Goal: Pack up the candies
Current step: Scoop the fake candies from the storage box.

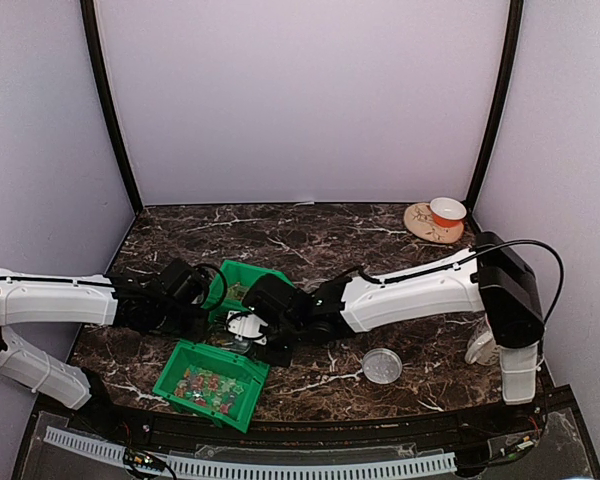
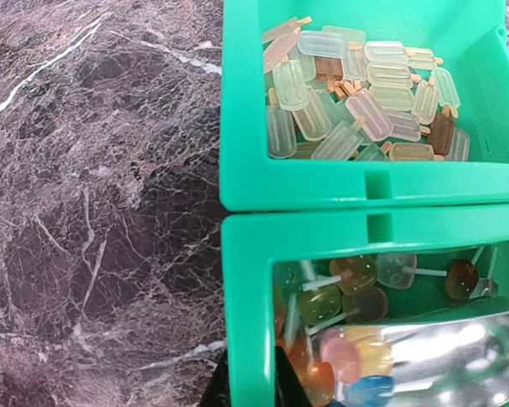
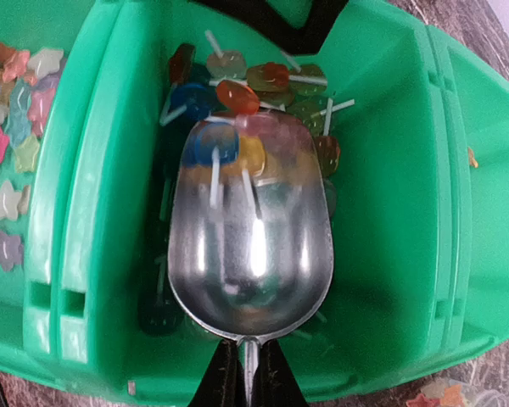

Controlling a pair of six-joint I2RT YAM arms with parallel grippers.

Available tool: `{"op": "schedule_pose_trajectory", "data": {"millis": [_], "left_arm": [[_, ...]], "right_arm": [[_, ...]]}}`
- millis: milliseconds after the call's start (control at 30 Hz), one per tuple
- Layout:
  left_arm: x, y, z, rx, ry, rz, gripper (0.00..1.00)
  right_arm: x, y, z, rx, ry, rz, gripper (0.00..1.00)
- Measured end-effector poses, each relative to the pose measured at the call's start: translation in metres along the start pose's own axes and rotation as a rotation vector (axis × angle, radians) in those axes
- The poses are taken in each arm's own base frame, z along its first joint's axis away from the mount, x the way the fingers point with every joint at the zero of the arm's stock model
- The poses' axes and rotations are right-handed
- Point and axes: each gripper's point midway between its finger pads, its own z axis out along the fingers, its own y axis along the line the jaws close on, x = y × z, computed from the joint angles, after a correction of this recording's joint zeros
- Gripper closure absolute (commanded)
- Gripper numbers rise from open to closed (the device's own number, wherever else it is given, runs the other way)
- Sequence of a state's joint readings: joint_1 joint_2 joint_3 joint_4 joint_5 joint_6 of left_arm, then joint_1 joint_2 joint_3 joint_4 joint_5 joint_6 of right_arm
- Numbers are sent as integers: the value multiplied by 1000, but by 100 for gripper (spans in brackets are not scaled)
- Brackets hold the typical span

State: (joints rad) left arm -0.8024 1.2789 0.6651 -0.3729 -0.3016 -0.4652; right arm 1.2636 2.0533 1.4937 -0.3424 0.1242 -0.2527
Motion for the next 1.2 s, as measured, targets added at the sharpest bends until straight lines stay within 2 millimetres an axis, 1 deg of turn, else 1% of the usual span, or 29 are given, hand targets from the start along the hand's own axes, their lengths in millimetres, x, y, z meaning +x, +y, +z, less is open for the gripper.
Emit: {"op": "schedule_pose_trajectory", "data": {"millis": [67,200,433,800,1033,1200], "left_arm": [[-1,-1,0,4,-3,-2,100],[-4,-9,-1,40,-15,-4,100],[-4,-9,-1,40,-15,-4,100],[-6,-12,-2,55,-24,-7,100],[-6,-12,-2,54,-24,-11,100],[-5,-12,-2,53,-23,-15,100]], "right_arm": [[-1,0,4,-16,-43,35,100],[-3,-1,11,-40,-114,91,100],[3,-2,16,-42,-169,153,100],[10,-9,9,-8,-275,248,100],[11,-11,7,0,-318,275,100],[16,-12,0,8,-334,290,100]]}}
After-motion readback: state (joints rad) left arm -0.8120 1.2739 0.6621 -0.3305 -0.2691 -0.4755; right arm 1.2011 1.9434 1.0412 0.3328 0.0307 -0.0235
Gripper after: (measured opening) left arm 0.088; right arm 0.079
